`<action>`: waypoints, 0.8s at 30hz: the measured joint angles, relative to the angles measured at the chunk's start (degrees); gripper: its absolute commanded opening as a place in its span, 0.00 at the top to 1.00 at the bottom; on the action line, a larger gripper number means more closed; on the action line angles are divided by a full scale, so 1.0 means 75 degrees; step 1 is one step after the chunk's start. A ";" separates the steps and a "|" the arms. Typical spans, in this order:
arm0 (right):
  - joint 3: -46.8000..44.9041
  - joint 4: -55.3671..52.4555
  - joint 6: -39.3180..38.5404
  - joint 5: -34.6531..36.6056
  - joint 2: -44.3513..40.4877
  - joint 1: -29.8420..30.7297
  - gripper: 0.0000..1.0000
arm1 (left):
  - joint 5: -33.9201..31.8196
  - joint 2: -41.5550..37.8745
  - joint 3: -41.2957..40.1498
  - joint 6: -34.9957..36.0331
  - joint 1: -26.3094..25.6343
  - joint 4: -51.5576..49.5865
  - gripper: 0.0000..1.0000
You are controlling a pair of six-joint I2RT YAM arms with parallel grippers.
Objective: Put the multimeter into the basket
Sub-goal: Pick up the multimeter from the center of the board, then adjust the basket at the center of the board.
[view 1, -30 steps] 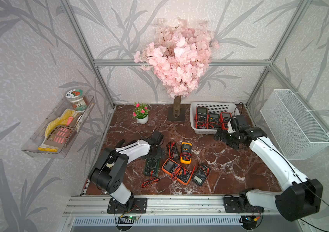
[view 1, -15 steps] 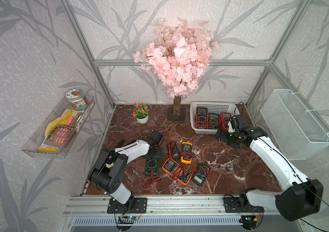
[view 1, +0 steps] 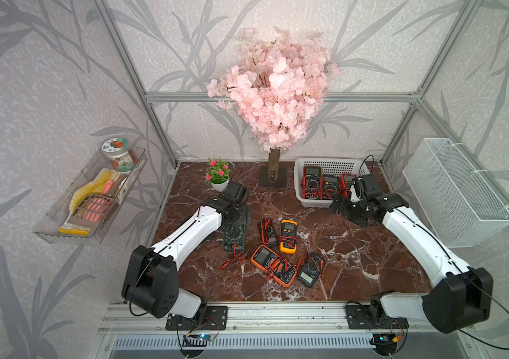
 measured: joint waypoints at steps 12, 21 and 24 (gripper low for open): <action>0.0239 0.0286 0.0017 -0.0093 0.0152 -0.0312 0.05 | 0.0755 0.0085 0.1259 -0.0070 -0.0140 -0.0029 0.49; 0.0239 0.0259 -0.0041 -0.0440 0.0149 -0.1023 0.04 | 0.0915 0.1116 0.2020 -0.0149 -0.0976 0.0187 0.49; 0.0239 0.0259 -0.0055 -0.0560 0.0128 -0.1288 0.04 | 0.0906 0.1460 0.2296 -0.0157 -0.1335 0.0265 0.49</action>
